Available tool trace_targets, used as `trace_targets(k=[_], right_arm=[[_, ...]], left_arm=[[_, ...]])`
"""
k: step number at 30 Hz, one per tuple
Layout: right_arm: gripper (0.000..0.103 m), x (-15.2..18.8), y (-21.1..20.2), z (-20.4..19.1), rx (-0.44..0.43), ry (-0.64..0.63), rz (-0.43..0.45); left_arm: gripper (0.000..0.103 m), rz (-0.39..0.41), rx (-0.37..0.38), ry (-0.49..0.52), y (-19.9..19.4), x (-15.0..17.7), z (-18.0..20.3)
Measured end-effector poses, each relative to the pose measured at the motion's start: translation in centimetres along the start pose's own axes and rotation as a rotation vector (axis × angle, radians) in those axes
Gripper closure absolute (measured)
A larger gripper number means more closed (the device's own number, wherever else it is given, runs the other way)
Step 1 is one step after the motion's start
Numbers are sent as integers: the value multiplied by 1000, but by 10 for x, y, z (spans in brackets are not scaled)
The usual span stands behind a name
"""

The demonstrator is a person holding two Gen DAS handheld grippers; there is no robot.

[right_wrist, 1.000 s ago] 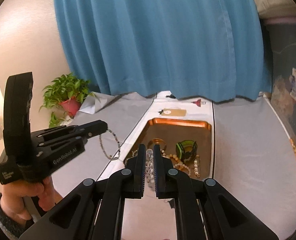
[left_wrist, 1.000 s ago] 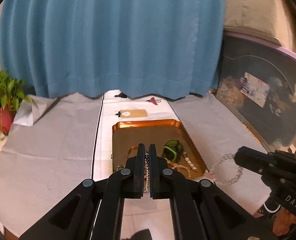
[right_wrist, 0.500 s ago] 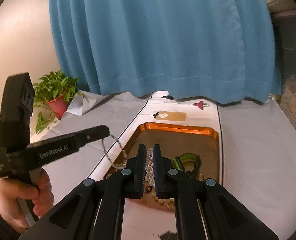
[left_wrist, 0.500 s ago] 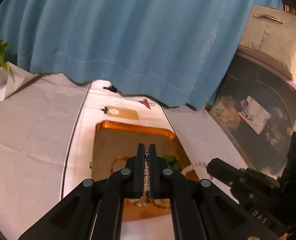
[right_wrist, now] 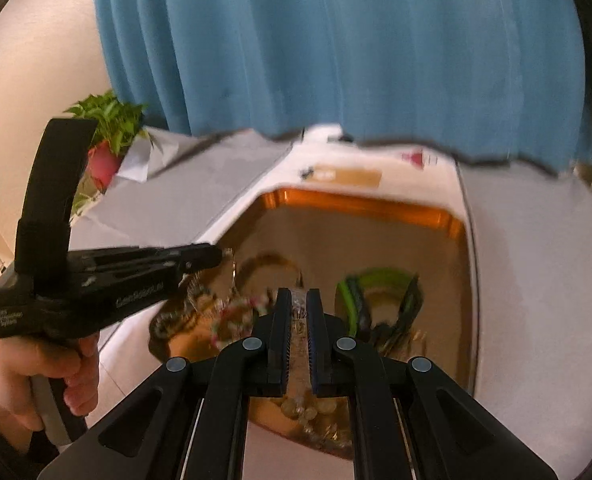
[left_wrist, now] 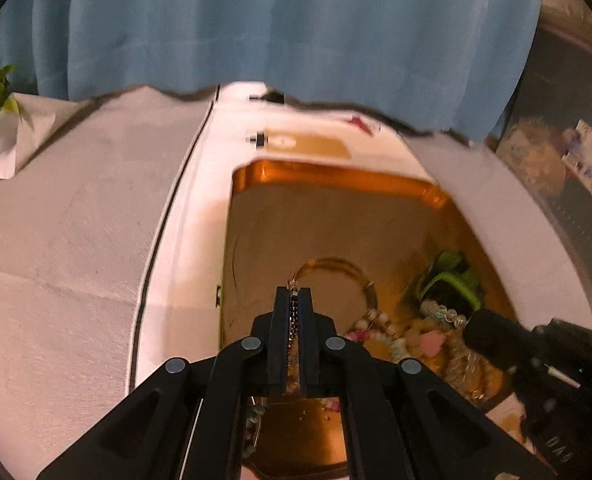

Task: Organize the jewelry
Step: 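Open both grippers to drop the bracelets into the tray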

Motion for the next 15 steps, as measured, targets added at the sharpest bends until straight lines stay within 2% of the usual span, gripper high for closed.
trace_targets(k=[4, 8, 10, 11, 12, 14, 15], right_arm=[[96, 12, 19, 11, 46, 31, -85], [96, 18, 23, 19, 69, 70, -106], [95, 19, 21, 23, 67, 95, -96], [94, 20, 20, 24, 61, 104, -90], [93, 20, 19, 25, 57, 112, -88], [91, 22, 17, 25, 55, 119, -90], [89, 22, 16, 24, 55, 119, -93]], left_arm=[[101, -37, -26, 25, 11, 10, 3], [98, -43, -49, 27, 12, 13, 4], [86, -48, -47, 27, 10, 14, 6], [61, -51, -49, 31, 9, 15, 8], [42, -53, -31, 43, 8, 15, 11], [18, -51, -32, 56, 3, 15, 16], [17, -27, -56, 65, -4, 16, 20]])
Point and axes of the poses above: each gripper's, at about its wrist camera, not at the fingertips, and y roughly the way its jaws point, z to its right, x to its underside, the point moved 3 cm from there along y, roughly the way its jaws point, and after that the axes turned 12 degrees about -x, right-handed, at the moved point
